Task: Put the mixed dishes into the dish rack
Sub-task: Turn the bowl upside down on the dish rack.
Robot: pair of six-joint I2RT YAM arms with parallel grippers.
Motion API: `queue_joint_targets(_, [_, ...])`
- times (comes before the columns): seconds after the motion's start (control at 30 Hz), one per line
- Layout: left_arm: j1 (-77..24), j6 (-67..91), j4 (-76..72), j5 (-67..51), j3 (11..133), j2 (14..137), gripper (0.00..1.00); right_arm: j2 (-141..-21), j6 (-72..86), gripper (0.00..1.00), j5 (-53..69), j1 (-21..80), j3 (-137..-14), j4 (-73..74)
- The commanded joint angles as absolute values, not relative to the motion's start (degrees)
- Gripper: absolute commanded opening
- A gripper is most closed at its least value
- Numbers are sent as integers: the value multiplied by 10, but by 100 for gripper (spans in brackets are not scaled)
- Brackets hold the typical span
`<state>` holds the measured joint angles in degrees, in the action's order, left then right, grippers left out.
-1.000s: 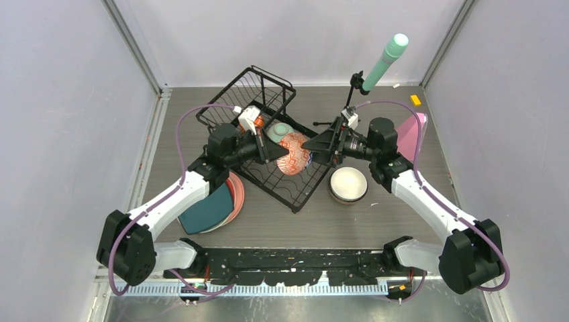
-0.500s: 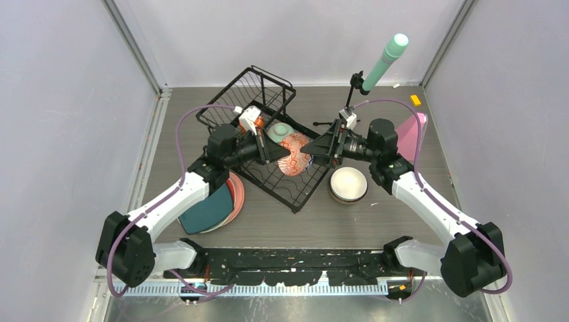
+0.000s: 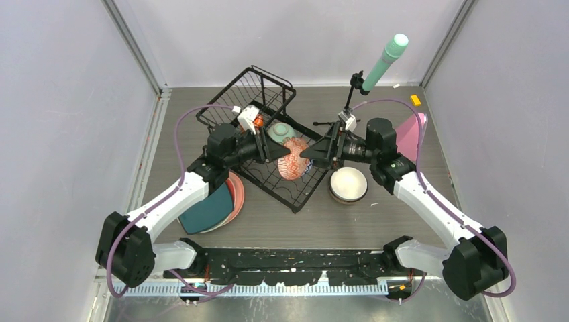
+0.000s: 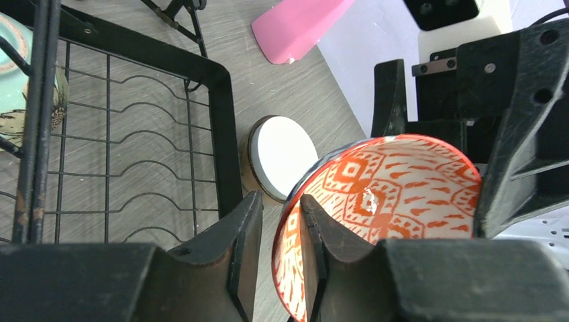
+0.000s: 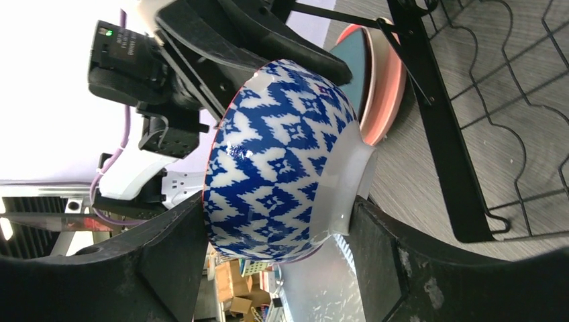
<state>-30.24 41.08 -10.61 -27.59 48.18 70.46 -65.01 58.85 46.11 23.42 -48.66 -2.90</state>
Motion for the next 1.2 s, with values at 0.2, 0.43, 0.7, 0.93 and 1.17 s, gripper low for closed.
queue_joint_targets(0.2, [-300,388,-102,-257,511,687,41,-631,550,35,438,238,-519,20])
queue_joint_targets(0.43, [-300,373,-74,-247,520,672,49,-640,481,33,392,239,-540,114])
queue_joint_targets(0.7, [-300,368,-59,-256,526,660,51,-656,431,33,354,244,-556,177])
queue_joint_targets(0.93, [-300,368,-56,-258,518,625,54,-693,365,33,276,270,-600,249])
queue_joint_targets(1.17, [-300,359,-33,-253,507,572,58,-746,316,33,182,314,-657,300])
